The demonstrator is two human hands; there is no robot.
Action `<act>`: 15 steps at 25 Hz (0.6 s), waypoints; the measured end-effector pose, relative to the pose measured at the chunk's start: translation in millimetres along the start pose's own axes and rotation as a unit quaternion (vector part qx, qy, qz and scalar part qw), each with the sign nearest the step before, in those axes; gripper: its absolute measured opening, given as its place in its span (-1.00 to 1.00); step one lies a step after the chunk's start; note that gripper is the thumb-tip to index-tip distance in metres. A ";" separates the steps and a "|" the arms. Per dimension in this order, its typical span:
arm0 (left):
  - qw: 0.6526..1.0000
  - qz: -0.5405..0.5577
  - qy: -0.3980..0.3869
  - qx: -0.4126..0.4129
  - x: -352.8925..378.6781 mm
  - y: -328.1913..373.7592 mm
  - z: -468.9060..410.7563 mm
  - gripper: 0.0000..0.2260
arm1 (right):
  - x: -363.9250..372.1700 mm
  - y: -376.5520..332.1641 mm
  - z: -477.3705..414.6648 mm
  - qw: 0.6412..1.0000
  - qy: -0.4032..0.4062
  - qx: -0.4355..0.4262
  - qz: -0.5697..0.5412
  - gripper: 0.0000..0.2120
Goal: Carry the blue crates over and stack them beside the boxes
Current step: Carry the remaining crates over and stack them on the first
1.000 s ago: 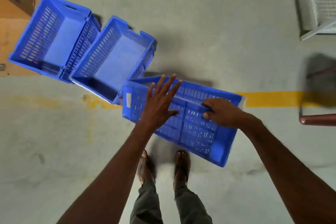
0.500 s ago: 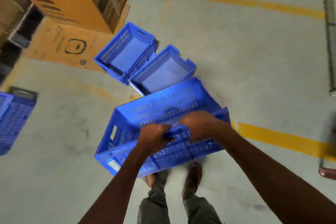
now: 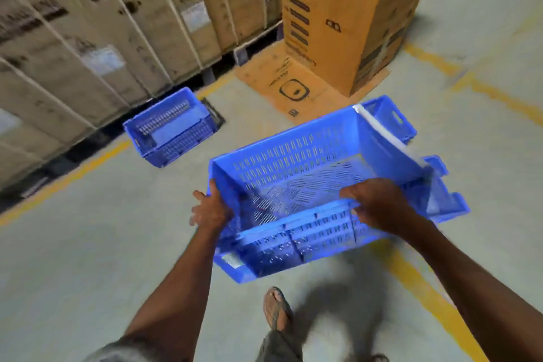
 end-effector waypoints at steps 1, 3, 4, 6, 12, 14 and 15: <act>0.999 0.053 0.001 -0.009 -17.0 -21.5 -11.6 -0.13 | -11.0 -12.0 -26.2 1.000 0.018 -0.013 0.011 -0.81; 0.992 0.118 0.033 -0.009 -50.4 -42.3 -32.4 -0.36 | -29.0 -27.1 -72.1 0.999 0.037 -0.026 0.011 -0.82; 0.990 0.133 0.040 -0.011 -65.5 -49.5 -42.7 -0.51 | -35.8 -33.3 -96.4 0.999 0.041 -0.028 0.006 -0.80; 0.988 0.150 0.031 -0.016 -88.8 -53.7 -63.0 -0.64 | -43.1 -37.2 -145.3 0.999 0.034 -0.022 0.003 -0.71; 0.973 0.216 0.073 -0.035 -154.7 -58.4 -105.6 -0.69 | -29.7 -63.4 -270.5 0.992 -0.108 -0.039 -0.056 -0.63; 0.958 0.252 0.122 -0.056 -177.2 -66.3 -114.1 -0.71 | -20.6 -96.4 -310.7 0.977 -0.160 -0.079 -0.120 -0.62; 0.950 0.273 0.138 -0.070 -185.3 -71.9 -117.5 -0.72 | -14.8 -114.0 -326.9 0.968 -0.183 -0.103 -0.139 -0.60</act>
Point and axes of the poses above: each hand's wrist, its own z-axis away from the middle knuckle, its own x-axis out of the palm, y = z × x, the point moved 9 cm from there along -z, towards the middle knuckle, and after that the axes turned 7 degrees about -y, right-handed, at the moved point
